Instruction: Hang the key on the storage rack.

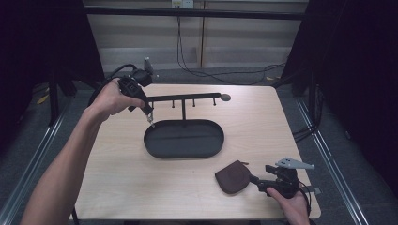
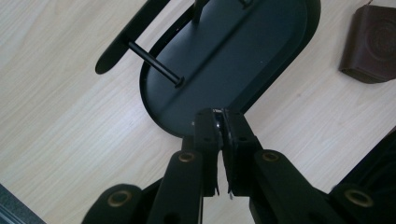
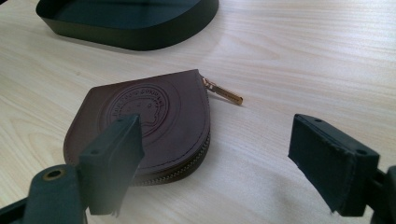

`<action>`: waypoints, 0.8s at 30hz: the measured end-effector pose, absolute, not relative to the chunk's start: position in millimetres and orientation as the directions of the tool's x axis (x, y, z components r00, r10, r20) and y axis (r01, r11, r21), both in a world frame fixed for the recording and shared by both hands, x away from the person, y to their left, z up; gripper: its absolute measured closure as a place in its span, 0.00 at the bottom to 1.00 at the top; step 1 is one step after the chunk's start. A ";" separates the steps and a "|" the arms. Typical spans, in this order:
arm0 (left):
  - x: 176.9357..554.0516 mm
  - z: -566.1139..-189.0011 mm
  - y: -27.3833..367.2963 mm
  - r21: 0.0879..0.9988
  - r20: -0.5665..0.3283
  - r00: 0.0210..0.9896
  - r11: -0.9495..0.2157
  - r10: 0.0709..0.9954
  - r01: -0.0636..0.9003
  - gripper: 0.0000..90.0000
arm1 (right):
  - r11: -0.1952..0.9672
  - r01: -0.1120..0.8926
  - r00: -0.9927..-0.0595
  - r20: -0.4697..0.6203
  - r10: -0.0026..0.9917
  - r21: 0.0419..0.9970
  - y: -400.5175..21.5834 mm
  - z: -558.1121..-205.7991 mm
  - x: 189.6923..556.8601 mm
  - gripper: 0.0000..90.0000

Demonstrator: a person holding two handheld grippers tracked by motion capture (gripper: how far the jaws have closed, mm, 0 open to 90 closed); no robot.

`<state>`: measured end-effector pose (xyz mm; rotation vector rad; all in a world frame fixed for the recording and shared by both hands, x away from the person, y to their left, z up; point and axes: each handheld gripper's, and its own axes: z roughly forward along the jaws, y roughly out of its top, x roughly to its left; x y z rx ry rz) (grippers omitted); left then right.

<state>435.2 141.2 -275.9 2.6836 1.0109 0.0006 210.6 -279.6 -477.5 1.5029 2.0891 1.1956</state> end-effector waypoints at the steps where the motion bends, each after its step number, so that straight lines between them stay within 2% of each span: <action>1: 438.6 -277.0 140.1 0.248 -0.098 0.756 -0.719 0.648 0.649 0.95 | 0.106 0.636 -0.406 0.214 0.888 0.765 -279.7 -477.5 210.5 0.19; 24: 458.8 -281.7 137.2 0.260 -0.121 0.726 -0.685 0.677 0.681 0.95 | 0.109 0.637 -0.413 0.218 0.884 0.763 -279.4 -477.6 210.4 0.19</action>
